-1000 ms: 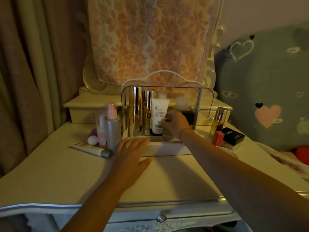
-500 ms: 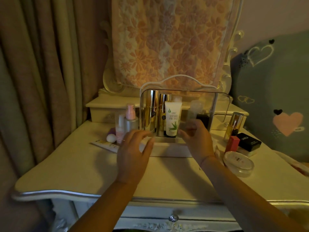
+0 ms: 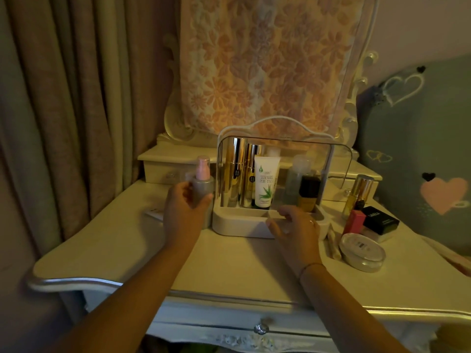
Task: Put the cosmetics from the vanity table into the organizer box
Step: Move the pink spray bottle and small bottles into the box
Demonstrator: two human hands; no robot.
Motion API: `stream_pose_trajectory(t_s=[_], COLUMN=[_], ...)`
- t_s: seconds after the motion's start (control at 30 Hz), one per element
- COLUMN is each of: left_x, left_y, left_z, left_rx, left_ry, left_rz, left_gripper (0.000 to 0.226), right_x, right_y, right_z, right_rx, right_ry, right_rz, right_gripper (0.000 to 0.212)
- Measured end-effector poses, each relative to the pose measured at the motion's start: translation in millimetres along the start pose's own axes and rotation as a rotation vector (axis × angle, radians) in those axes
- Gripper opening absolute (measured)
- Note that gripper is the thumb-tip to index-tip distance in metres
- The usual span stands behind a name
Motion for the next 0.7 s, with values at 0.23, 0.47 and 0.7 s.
stream_pose_trajectory(t_s=[0.23, 0.47, 0.7], left_x=[-2.6, -9.2, -26.3], left_y=[5.6, -9.7, -18.8], left_z=[-3.6, -14.9, -60.5], left_rx=[0.108, 0.047, -0.029], left_ry=[-0.021, 0.008, 0.109], left_rz=[-0.071, -0.081, 0.129], left_gripper=[0.059, 0.058, 0.049], right_x=[1.5, 1.7, -15.2], right_y=[3.9, 3.5, 10.6], right_z=[-0.6, -4.5, 40.3], right_rx=[-0.049, -0.018, 0.105], right_ry=[0.011, 0.028, -0.277], right_rz=[0.032, 0.034, 0.204], right_gripper=[0.034, 0.034, 0.060])
Point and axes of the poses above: each hand's wrist, its own x-axis towards the middle knuckle, its own y-axis out of the palm, z = x × y, the point moved 8 cm from there along x, towards the middle knuckle, and after that the axes turned 9 degrees about z, right-handed, at the moved point
